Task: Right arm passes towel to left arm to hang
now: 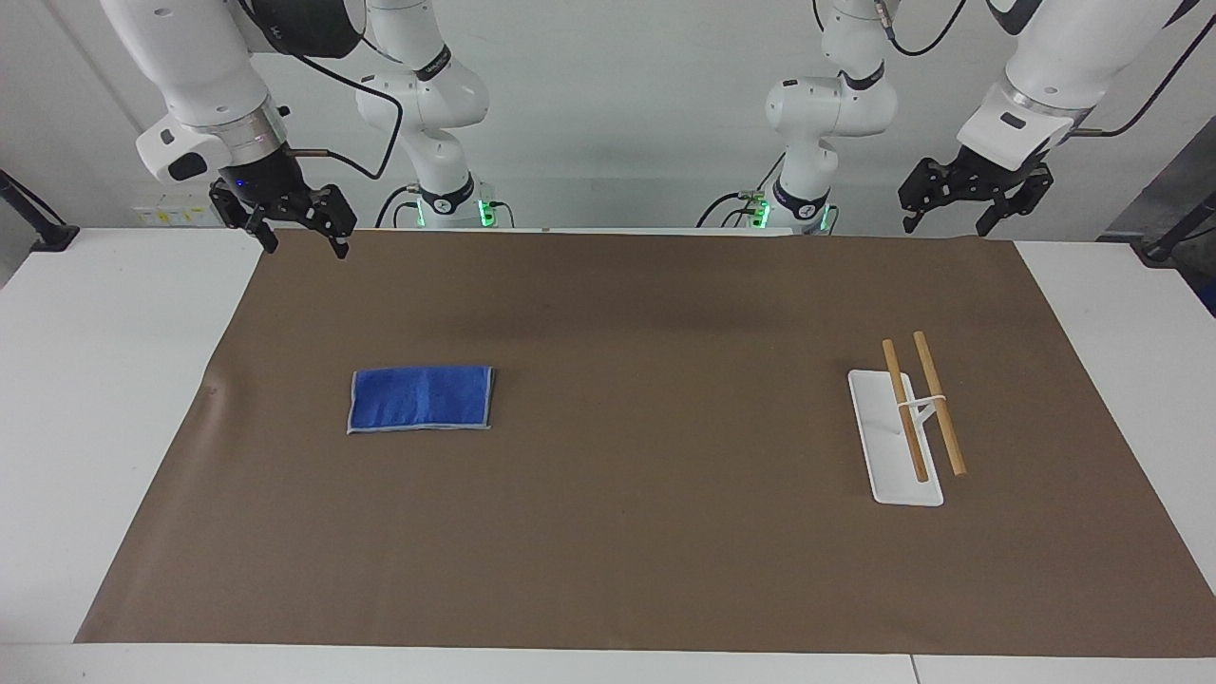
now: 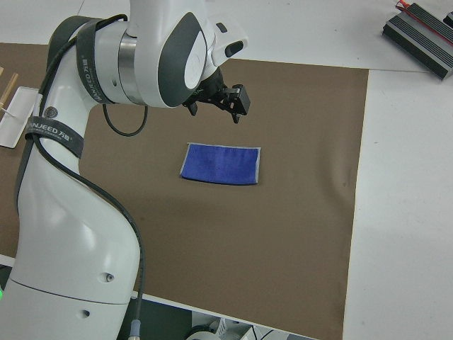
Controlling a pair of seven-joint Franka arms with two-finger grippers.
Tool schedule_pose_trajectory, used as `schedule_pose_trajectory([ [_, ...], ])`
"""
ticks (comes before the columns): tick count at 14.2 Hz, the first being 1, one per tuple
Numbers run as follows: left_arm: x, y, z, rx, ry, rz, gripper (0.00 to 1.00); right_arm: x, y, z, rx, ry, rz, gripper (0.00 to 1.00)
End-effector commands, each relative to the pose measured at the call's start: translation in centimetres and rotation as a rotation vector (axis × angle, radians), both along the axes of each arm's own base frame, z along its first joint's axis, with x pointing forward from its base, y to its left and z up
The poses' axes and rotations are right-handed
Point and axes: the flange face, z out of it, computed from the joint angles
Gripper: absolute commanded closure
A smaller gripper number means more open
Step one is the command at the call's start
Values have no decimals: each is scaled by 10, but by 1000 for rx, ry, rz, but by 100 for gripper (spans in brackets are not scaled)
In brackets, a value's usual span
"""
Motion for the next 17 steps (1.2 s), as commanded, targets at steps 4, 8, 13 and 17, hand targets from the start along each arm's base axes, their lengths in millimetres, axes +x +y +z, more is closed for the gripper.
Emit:
schedule_pose_trajectory([
  [4,6,-4,4,10,-60,24,0,-3,-1,-2,9,-14,-25,0],
  [8,4,-5,3,9,-62,15,0,-7,2,-9,9,0,-22,0],
  [13,2,2,0,12,-45,35,0,-6,3,-6,9,-19,-16,0],
  [17,2,6,-2,13,-39,43,0,-5,3,-5,9,-19,-14,0],
])
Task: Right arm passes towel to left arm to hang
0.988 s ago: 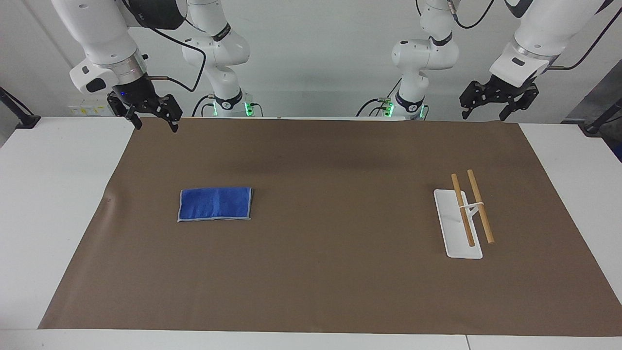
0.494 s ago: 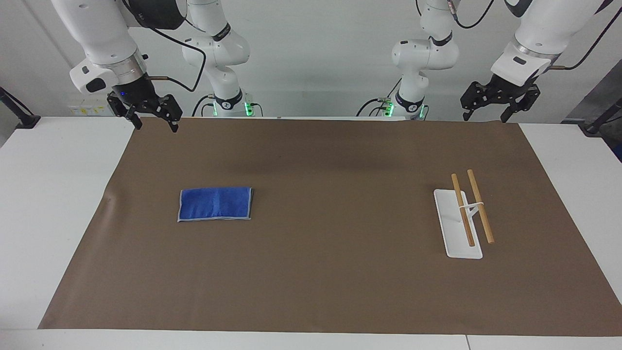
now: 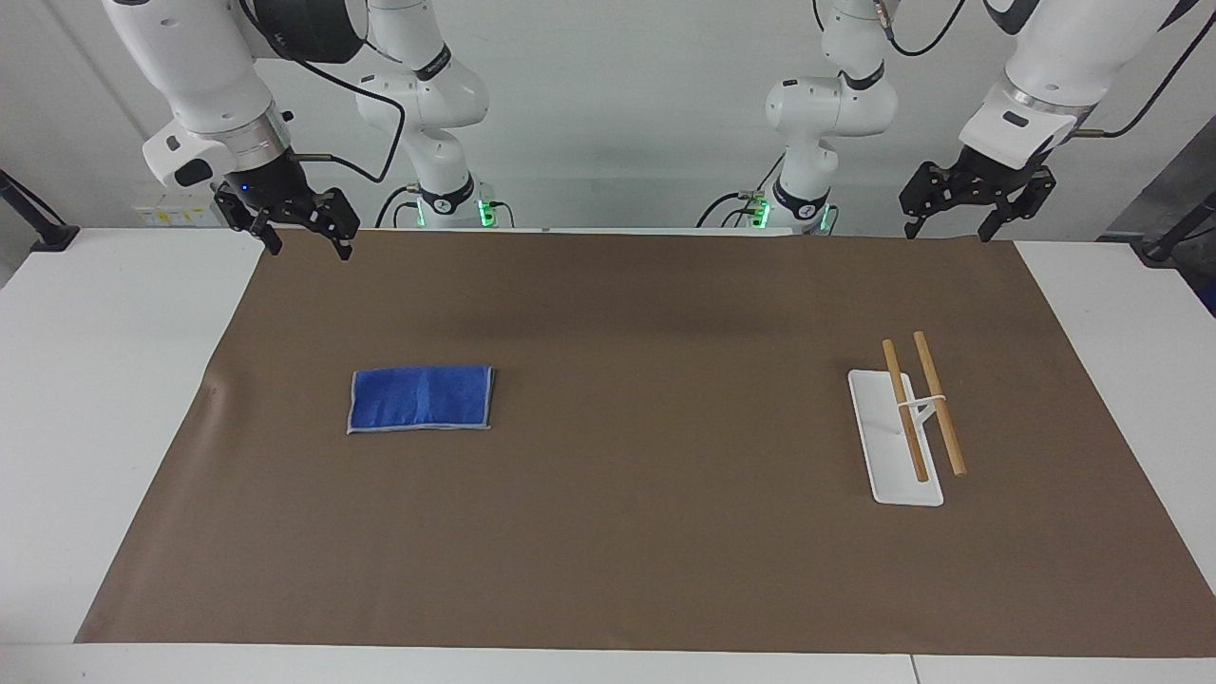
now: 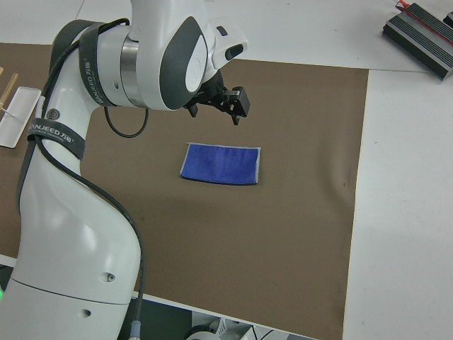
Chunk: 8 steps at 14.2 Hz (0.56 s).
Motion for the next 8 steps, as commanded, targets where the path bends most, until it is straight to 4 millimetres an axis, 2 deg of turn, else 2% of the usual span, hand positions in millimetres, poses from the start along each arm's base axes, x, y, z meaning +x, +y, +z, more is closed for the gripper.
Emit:
schedule_pose_trajectory([
  [1,-4,3,-2,16,0,15,0,-5,2,0,7,-21,-14,0],
  [3,-4,2,-2,16,-2,13,0,-1,5,-5,6,-18,-9,0],
  [5,-4,3,-2,16,0,15,0,10,22,-20,4,-33,20,0],
  [6,-4,4,-2,16,1,18,0,18,29,-33,2,-47,30,0],
  [8,-3,8,-2,16,0,22,0,33,56,-79,1,-75,48,0],
])
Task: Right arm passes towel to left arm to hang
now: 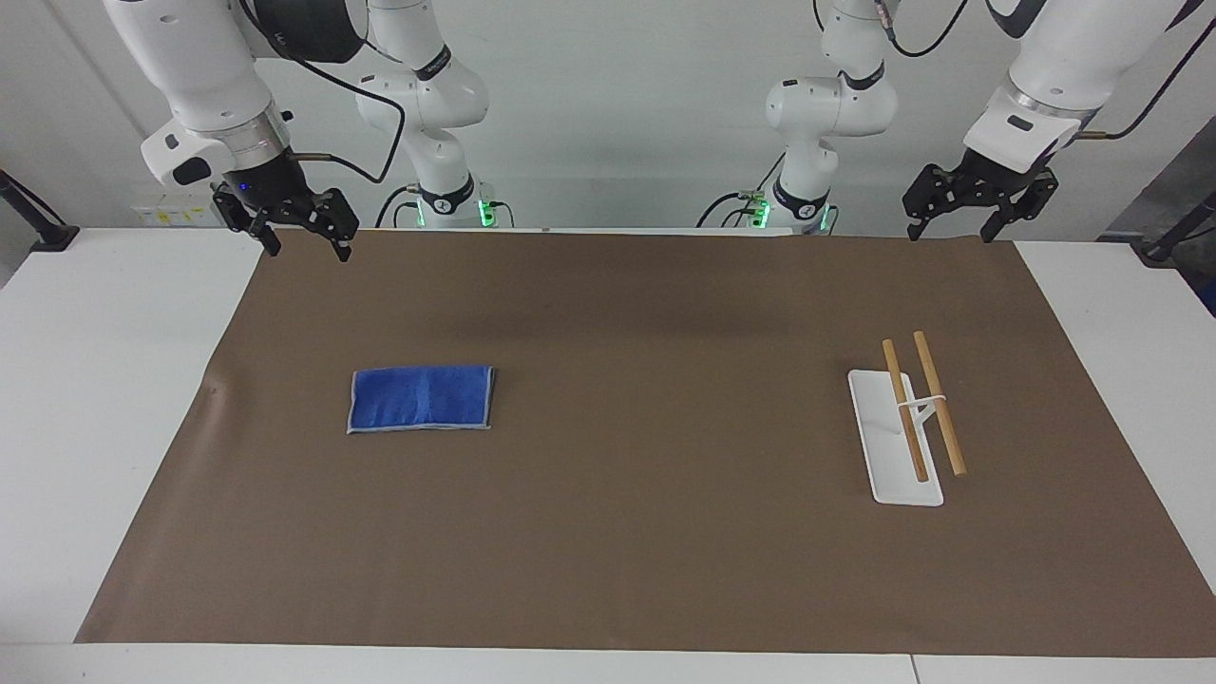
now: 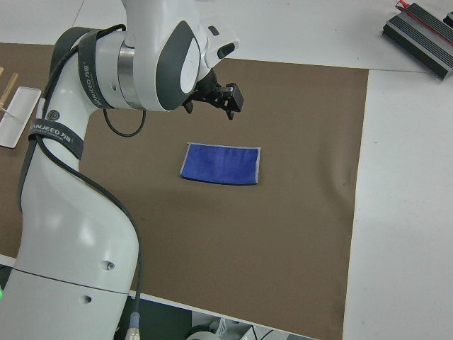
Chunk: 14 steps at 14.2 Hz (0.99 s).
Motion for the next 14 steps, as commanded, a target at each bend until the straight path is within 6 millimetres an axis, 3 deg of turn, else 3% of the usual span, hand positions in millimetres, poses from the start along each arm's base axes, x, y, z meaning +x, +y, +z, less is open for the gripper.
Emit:
schedule_pose_trajectory([
  [1,-4,6,-1,16,-2,17,0,15,30,-64,3,-20,12,0],
  [3,-4,6,-1,16,-2,19,0,14,40,-102,7,-57,30,0],
  [6,-4,6,-1,16,-2,19,0,-3,41,-173,6,-53,49,0],
  [8,-4,6,-1,16,-2,19,0,-11,40,-207,3,-63,70,0],
  [14,-4,6,-1,16,-2,19,0,-15,35,-258,-1,-111,71,0],
])
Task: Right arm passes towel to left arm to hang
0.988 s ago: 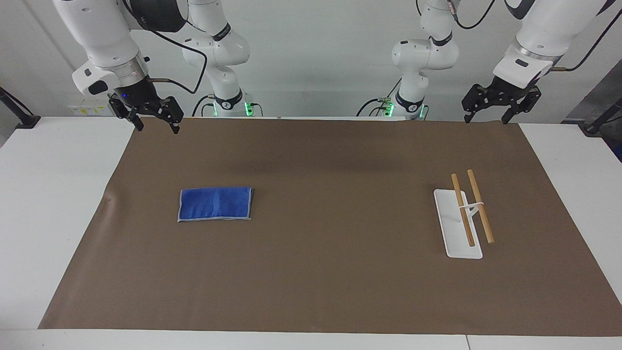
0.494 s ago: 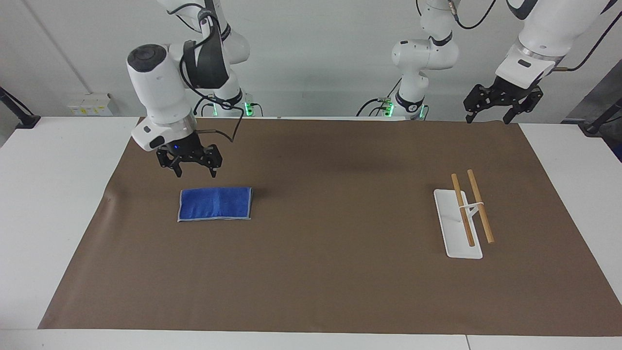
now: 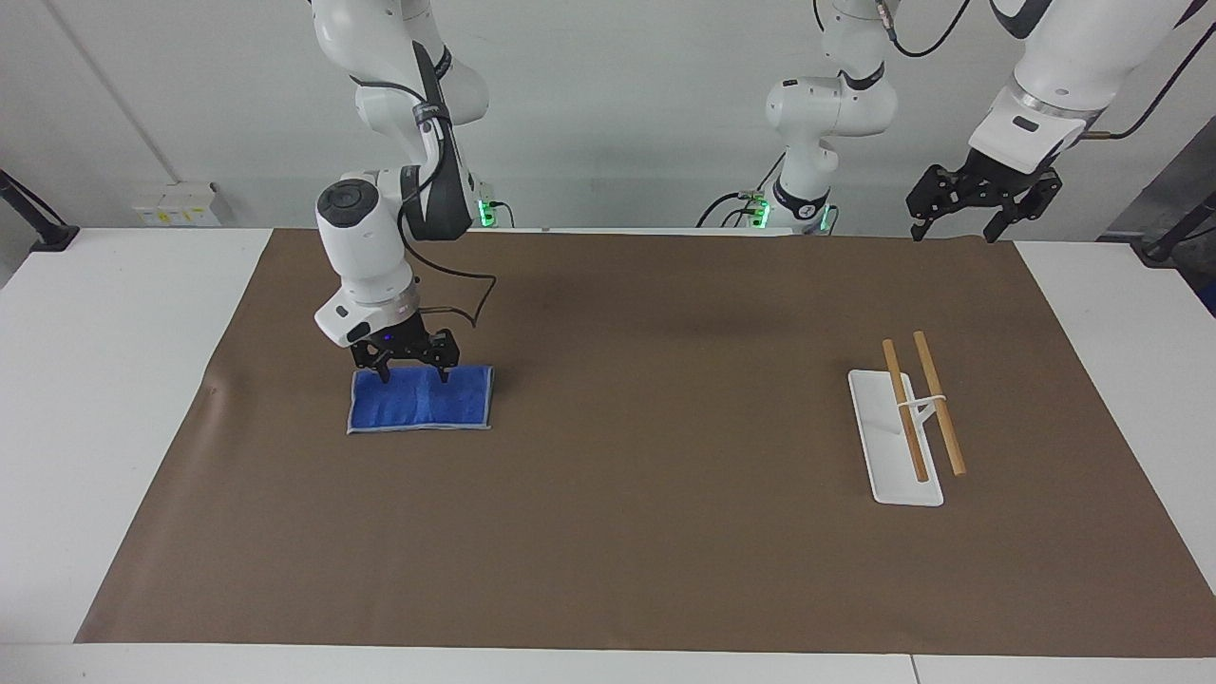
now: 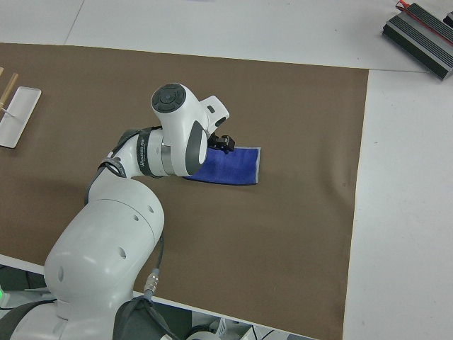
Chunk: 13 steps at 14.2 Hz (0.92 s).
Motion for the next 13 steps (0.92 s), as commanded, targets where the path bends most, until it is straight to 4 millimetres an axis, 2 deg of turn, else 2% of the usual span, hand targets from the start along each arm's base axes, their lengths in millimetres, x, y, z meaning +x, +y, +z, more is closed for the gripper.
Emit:
schedule_pose_trajectory([
  [1,-4,3,-1,16,-2,13,0,-4,-5,-18,4,-44,14,0],
  [3,-4,3,-1,16,-2,13,0,-3,-5,-36,-1,-27,11,0],
  [5,-4,3,-1,16,-2,13,0,-5,-5,-43,-2,-33,16,0],
  [7,-4,3,-1,16,-2,13,0,-8,-6,-45,-9,-26,67,0],
  [13,-4,3,-1,16,-2,13,0,-12,-7,-48,-11,-15,73,0],
])
